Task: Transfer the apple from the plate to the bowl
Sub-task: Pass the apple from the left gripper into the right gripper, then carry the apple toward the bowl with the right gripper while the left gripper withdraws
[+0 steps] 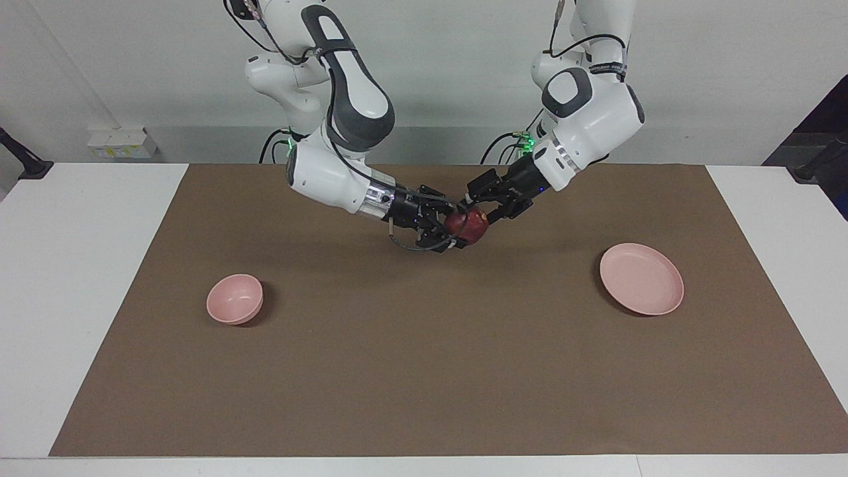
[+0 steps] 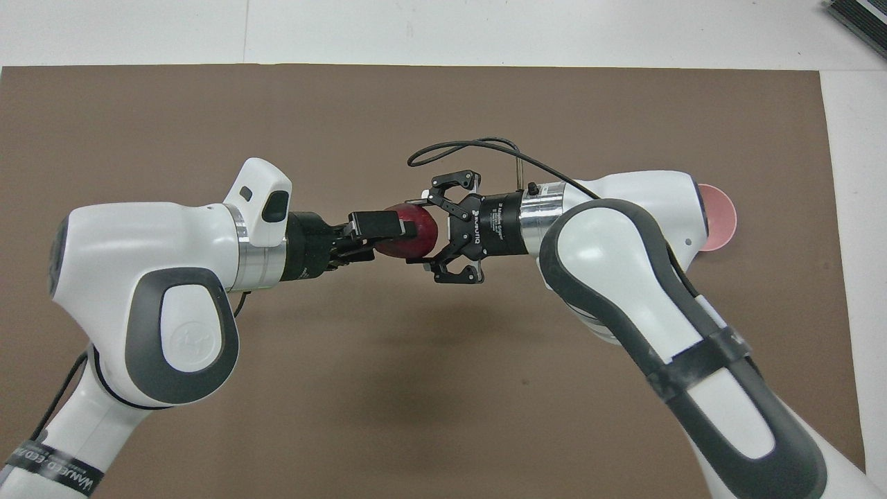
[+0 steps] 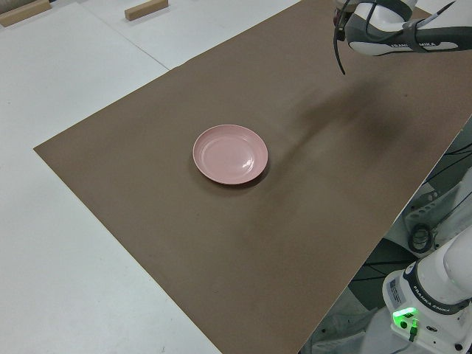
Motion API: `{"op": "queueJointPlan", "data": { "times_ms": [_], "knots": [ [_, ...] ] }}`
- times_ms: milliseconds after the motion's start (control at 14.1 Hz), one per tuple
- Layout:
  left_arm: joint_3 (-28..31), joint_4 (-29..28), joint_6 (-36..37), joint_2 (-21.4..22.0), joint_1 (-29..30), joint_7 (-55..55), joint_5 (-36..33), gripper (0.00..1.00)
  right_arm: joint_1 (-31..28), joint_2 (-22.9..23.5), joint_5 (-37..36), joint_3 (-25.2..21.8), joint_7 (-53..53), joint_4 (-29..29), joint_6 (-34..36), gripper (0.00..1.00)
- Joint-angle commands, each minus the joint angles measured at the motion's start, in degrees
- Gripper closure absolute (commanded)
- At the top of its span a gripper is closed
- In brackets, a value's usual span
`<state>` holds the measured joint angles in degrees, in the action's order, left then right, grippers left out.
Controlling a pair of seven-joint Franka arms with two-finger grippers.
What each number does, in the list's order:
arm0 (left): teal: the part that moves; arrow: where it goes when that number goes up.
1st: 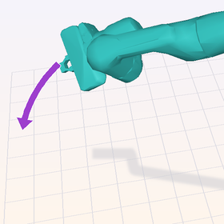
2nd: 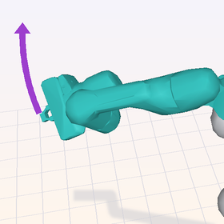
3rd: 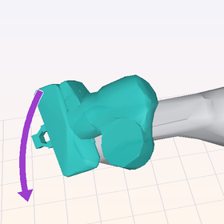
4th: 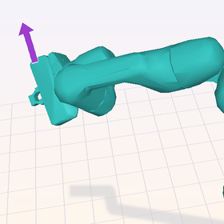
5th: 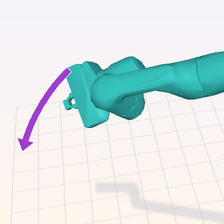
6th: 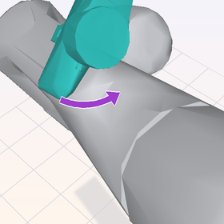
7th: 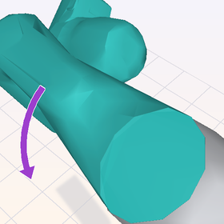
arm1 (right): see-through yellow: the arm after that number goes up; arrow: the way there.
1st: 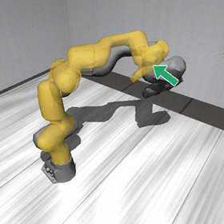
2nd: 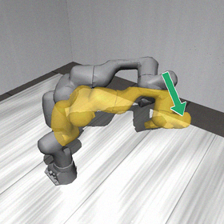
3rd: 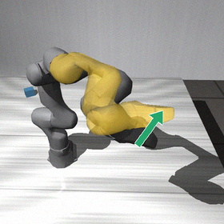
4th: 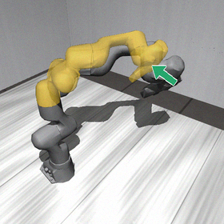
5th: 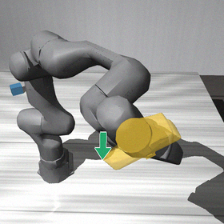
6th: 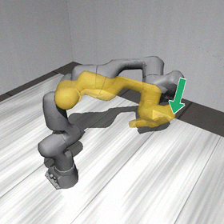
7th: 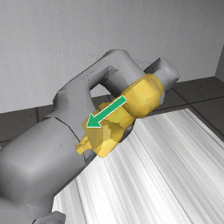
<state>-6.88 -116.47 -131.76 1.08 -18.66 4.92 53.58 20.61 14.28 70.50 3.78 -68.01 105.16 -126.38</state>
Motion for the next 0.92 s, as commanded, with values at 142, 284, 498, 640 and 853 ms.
{"op": "queueJointPlan", "data": {
  "times_ms": [142,284,498,640,853],
  "knots": [
    [0.64,1.59,6.94,1.03,3.97,0.45,-13.99,0.00,-1.44,0.31,-7.54,-0.09,-0.37,-0.48,-0.62,1.00],
    [0.55,2.29,9.32,0.85,5.73,0.36,-24.09,0.00,-3.81,0.57,-15.36,0.08,-0.02,-1.01,-0.62,1.00],
    [0.64,2.21,10.82,0.85,8.45,-0.43,-32.99,0.00,-7.24,0.22,-19.69,-0.01,-0.11,-2.68,1.39,1.00],
    [0.55,2.21,13.01,0.85,11.35,-5.85,-37.13,0.00,-8.56,0.13,-27.84,-0.01,-0.45,-4.60,2.36,1.00],
    [0.64,3.69,14.69,0.24,15.31,-12.98,-41.61,0.00,-10.23,-0.13,-34.70,-0.88,-0.46,-8.03,7.35,1.00]
  ]
}}
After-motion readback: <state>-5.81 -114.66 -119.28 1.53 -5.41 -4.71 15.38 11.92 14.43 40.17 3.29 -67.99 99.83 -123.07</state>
